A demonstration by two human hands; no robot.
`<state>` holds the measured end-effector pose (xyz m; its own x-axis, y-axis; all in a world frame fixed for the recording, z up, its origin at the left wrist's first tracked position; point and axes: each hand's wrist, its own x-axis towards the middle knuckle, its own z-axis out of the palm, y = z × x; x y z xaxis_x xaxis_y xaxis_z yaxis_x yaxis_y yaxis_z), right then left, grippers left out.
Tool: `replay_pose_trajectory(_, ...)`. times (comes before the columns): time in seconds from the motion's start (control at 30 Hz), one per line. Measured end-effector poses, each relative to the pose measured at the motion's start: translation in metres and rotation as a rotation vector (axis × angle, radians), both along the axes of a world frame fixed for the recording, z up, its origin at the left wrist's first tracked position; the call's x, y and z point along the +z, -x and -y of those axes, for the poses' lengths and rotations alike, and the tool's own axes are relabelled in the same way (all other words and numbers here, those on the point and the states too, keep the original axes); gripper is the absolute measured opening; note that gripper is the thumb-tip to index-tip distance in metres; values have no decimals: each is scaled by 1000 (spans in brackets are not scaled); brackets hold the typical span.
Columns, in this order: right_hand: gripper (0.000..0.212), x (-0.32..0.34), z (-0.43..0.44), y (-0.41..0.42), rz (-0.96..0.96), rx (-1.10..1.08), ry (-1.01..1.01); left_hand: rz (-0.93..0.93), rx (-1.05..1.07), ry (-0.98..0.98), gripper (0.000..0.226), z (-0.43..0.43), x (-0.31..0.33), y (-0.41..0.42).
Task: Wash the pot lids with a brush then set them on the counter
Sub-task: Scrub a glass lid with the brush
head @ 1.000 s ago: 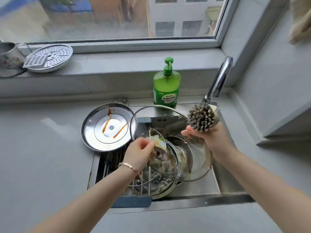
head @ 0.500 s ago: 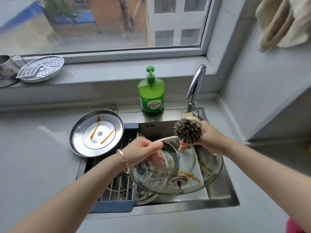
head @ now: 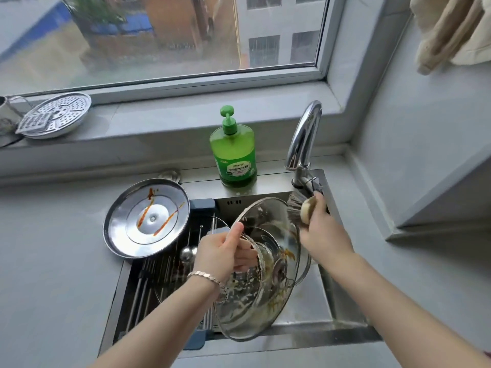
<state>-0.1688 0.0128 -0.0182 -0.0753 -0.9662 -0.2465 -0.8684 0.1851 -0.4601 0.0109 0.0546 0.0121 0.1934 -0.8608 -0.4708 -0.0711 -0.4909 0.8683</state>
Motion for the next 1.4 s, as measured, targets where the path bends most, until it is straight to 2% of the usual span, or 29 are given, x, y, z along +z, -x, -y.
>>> replay_pose_trajectory(0.03, 82, -1, -1, -7, 7, 31, -24, -13, 19, 2, 45, 0, 0, 2)
replay_pose_trajectory(0.07, 88, 0, -5, -15, 24, 66, -16, -12, 29, 10, 44, 0, 0, 4)
replay_pose_trajectory(0.1, 85, 1, -11, -22, 59, 106, 14, -5, 34, 22, 43, -1, -1, 6)
replay_pose_trajectory(0.2, 55, 6, -43, -43, 274, 297, 178, 46, 44, 63, 43, 0, -4, 7)
replay_pose_trajectory(0.27, 42, 3, -55, -45, 431, 389, 214, 53, 39, 67, 42, -1, -5, 3)
replay_pose_trajectory(0.33, 32, -2, -41, -33, 503, 292, 173, 0, 22, 58, 39, -4, -5, -2)
replay_pose_trajectory(0.4, 27, -4, -19, -19, 562, 60, 159, -29, -6, 59, 38, -9, -4, -5)
replay_pose_trajectory(0.47, 31, 1, -18, -22, 578, -5, 190, -31, -31, 73, 40, -14, -3, -5)
replay_pose_trajectory(0.57, 39, 18, -45, -47, 600, 235, 267, -39, -58, 95, 40, -20, -1, -6)
replay_pose_trajectory(0.6, 41, 19, -45, -46, 590, 257, 262, -41, -55, 108, 41, -22, -1, -7)
replay_pose_trajectory(0.63, 42, 16, -36, -42, 588, 207, 252, -38, -47, 122, 42, -24, -2, -9)
replay_pose_trajectory(0.7, 48, 9, -7, -25, 648, -56, 177, -23, -41, 153, 42, -29, -1, -9)
replay_pose_trajectory(0.77, 51, 8, -7, -23, 688, -120, 142, -30, -30, 180, 39, -32, 0, -6)
replay_pose_trajectory(0.87, 45, 21, -55, -49, 704, 203, 203, -50, -7, 222, 36, -30, 4, -7)
replay_pose_trajectory(0.93, 47, 15, -55, -50, 704, 270, 180, -76, 16, 227, 35, -30, 8, -11)
replay_pose_trajectory(1.03, 75, 5, -15, -28, 809, -34, 131, -107, 47, 240, 38, -32, 13, -11)
replay_pose_trajectory(1.07, 77, 6, -14, -29, 826, -63, 139, -101, 51, 252, 39, -33, 15, -10)
replay_pose_trajectory(1.13, 62, 8, -40, -47, 828, 98, 209, -69, 87, 263, 39, -29, 17, -10)
replay_pose_trajectory(1.23, 45, 15, -75, -63, 731, 302, 187, 22, 141, 260, 40, -25, 13, -18)
replay_pose_trajectory(1.33, 49, -1, -32, -43, 770, 18, 156, 49, 218, 247, 43, -24, 8, -20)
replay_pose_trajectory(1.4, 52, 0, -37, -44, 758, 30, 187, 68, 238, 239, 44, -24, 9, -18)
